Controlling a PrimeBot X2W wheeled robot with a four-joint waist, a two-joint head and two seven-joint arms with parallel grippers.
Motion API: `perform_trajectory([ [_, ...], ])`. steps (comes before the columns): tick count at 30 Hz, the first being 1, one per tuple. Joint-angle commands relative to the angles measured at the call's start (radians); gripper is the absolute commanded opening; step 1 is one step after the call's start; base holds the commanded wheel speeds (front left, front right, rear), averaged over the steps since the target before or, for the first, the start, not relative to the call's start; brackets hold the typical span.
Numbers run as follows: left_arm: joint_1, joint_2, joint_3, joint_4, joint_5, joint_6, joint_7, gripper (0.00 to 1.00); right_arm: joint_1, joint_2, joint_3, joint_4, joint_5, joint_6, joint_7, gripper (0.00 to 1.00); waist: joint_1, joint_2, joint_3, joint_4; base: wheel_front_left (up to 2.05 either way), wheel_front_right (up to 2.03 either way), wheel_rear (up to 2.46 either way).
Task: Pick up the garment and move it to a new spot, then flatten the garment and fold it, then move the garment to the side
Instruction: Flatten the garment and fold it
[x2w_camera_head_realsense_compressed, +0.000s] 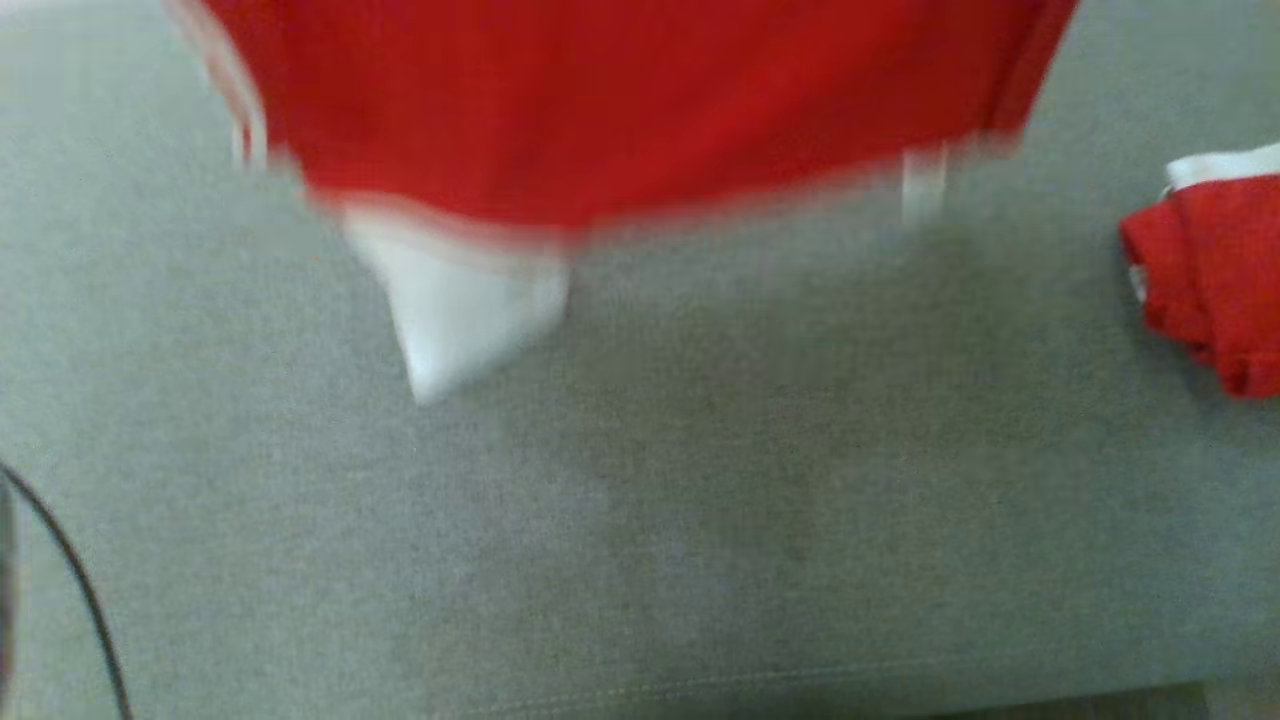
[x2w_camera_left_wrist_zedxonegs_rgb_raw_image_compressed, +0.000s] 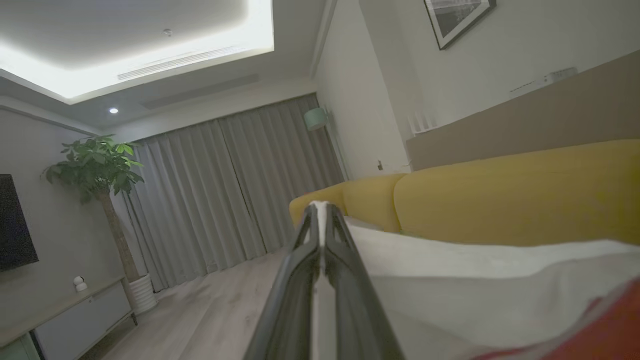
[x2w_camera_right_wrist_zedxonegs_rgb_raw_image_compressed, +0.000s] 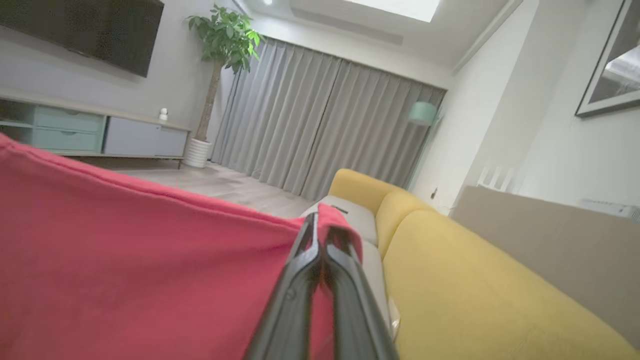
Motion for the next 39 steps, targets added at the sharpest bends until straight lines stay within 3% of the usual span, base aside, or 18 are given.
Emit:
perform_trajectory([
  [1, -0.102, 0.045, 0.028, 0.027, 0.015, 0.002, -0.038, 0.00, -0.085, 0.003, 0.011, 0.041, -0.023, 0.004, -0.051, 0.00, -0.0006, 0.0000, 0.074, 0.014, 0.00, 0.00, 0.00],
  [5, -0.249, 0.026, 0.026, 0.170, 0.030, 0.017, -0.127, 0.00, -0.257, 0.039, 0.012, 0.251, -0.077, 0.004, -0.203, 0.00, -0.0006, 0.0000, 0.083, 0.032, 0.00, 0.00, 0.00],
  [9, -0.289, -0.018, 0.011, 0.266, 0.022, 0.014, -0.167, 0.00, -0.308, 0.074, 0.002, 0.413, -0.103, 0.004, -0.288, 0.00, -0.0006, 0.0000, 0.090, 0.060, 0.00, 0.00, 0.00],
  [13, -0.233, -0.050, -0.008, 0.279, 0.008, 0.004, -0.171, 0.00, -0.259, 0.087, 0.012, 0.468, -0.089, 0.004, -0.296, 0.00, -0.0006, 0.0000, 0.099, 0.074, 0.00, 0.00, 0.00],
  [17, -0.077, -0.093, 0.011, 0.245, -0.036, -0.001, -0.171, 0.00, -0.135, 0.123, 0.005, 0.535, -0.002, 0.004, -0.297, 0.00, -0.0006, 0.0000, 0.096, 0.087, 0.00, 0.00, 0.00],
  [21, 0.106, -0.117, 0.013, 0.201, -0.042, -0.004, -0.171, 0.00, -0.010, 0.130, 0.102, 0.586, 0.060, 0.004, -0.291, 0.00, -0.0006, 0.0000, 0.090, 0.099, 0.00, 0.00, 0.00],
  [31, 0.564, -0.115, -0.004, 0.097, -0.040, -0.012, -0.171, 0.00, 0.269, 0.052, 0.366, 0.489, 0.313, 0.004, -0.166, 0.00, -0.0006, 0.0000, -0.042, 0.096, 0.00, 0.00, 0.00],
  [39, 0.853, -0.133, 0.014, -0.029, -0.043, -0.013, -0.171, 0.00, 0.485, -0.029, 0.457, 0.375, 0.408, 0.004, -0.190, 0.00, -0.0006, 0.0000, -0.163, 0.092, 0.00, 0.00, 0.00],
])
